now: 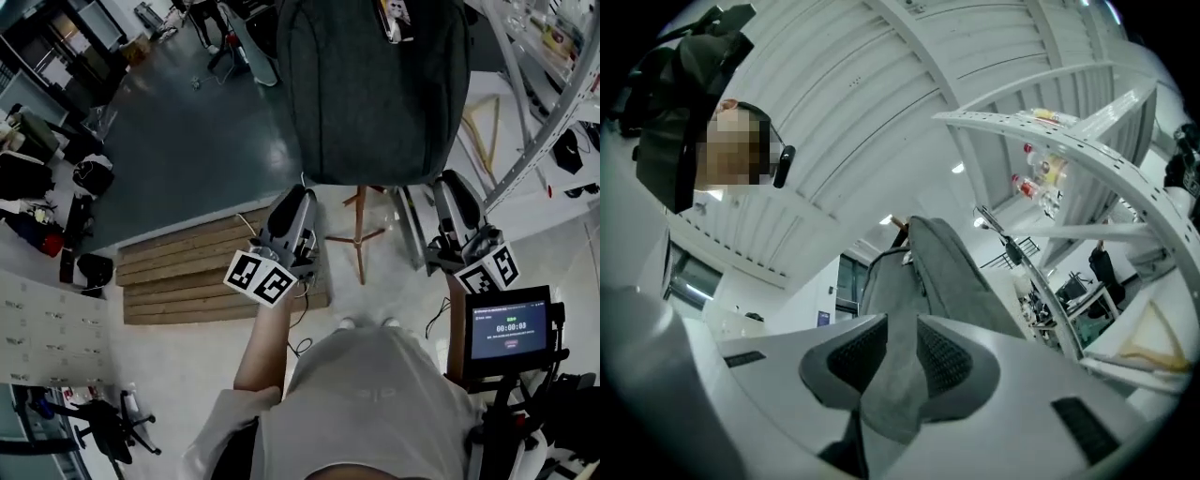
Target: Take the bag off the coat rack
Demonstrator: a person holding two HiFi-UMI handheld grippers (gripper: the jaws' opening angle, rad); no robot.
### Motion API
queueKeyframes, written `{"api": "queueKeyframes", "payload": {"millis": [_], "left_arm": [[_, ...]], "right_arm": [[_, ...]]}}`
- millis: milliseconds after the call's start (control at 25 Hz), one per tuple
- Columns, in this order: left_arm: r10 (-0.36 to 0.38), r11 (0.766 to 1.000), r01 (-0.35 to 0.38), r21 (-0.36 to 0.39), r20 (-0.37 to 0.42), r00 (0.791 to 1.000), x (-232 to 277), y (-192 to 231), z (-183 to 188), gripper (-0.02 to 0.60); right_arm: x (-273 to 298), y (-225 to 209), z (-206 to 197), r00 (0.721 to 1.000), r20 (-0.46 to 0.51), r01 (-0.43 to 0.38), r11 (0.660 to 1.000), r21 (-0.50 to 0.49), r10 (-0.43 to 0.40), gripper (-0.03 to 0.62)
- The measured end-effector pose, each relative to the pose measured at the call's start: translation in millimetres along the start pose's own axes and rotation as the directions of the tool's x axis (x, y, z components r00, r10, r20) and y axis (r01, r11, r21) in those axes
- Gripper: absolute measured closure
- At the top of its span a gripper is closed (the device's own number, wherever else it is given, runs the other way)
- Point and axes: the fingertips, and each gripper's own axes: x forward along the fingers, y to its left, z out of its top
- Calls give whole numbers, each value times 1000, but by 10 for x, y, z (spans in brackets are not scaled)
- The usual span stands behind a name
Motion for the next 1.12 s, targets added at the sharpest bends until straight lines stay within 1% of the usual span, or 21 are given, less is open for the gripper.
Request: {"api": "queueKeyframes", "payload": {"millis": [40, 120, 200, 280, 320, 400, 480, 560, 640, 720, 760, 840, 880, 1000, 1040, 1080, 1120], "left_arm": [[20, 998, -21, 53, 16, 1000, 132, 73, 33, 485], [57, 985, -64, 158, 46, 997, 510, 273, 135, 417], [73, 969, -86, 232, 64, 995, 961, 461, 235, 348], [58, 961, -76, 264, 74, 996, 1338, 557, 317, 281], [45, 959, -64, 276, 73, 996, 1479, 581, 359, 257], [19, 953, -36, 300, 60, 998, 1676, 604, 459, 223], [-6, 948, -8, 317, 43, 999, 1781, 594, 543, 197], [-28, 945, 21, 327, 16, 999, 1837, 558, 574, 174], [-55, 947, 58, 317, -19, 998, 1874, 516, 563, 160], [-88, 960, 94, 263, -35, 996, 1915, 505, 520, 155], [-101, 966, 105, 235, -31, 994, 1933, 508, 501, 155], [-106, 971, 105, 214, -9, 994, 1951, 516, 489, 156], [-100, 971, 97, 221, 4, 995, 1955, 514, 497, 156], [-78, 962, 65, 265, 39, 996, 1975, 483, 544, 158], [-68, 961, 52, 272, 48, 997, 1972, 483, 552, 158], [-58, 961, 40, 274, 57, 997, 1961, 488, 555, 158], [-50, 961, 31, 276, 64, 997, 1945, 492, 556, 159]], "right_arm": [[37, -171, 33, 1000, 4, 1, 1000, -15, -1, 503], [257, -576, 99, 1000, 7, 2, 998, -61, -1, 417], [544, -1006, 179, 1000, 6, 7, 994, -106, -6, 325], [775, -1299, 249, 1000, 1, -1, 993, -122, 1, 259], [879, -1373, 267, 1000, -7, -11, 992, -127, 10, 221], [1081, -1400, 260, 999, -40, -37, 989, -140, 32, 108], [1223, -1355, 177, 994, -95, -68, 987, -145, 54, 70], [1280, -1343, 62, 988, -144, -76, 987, -138, 56, 69], [1290, -1370, -20, 986, -158, -69, 991, -119, 50, 69], [1305, -1390, -53, 988, -147, -60, 994, -92, 46, 69], [1317, -1396, -57, 989, -139, -56, 994, -89, 43, 69], [1352, -1405, -79, 990, -135, -44, 993, -108, 29, 69], [1376, -1413, -99, 991, -136, -30, 991, -132, 11, 71], [1431, -1464, -147, 987, -138, 49, 975, -219, -81, 75], [1428, -1481, -145, 986, -132, 71, 972, -223, -102, 80], [1414, -1498, -134, 986, -121, 85, 974, -209, -112, 119], [1397, -1512, -122, 988, -109, 91, 978, -188, -113, 184]]}}
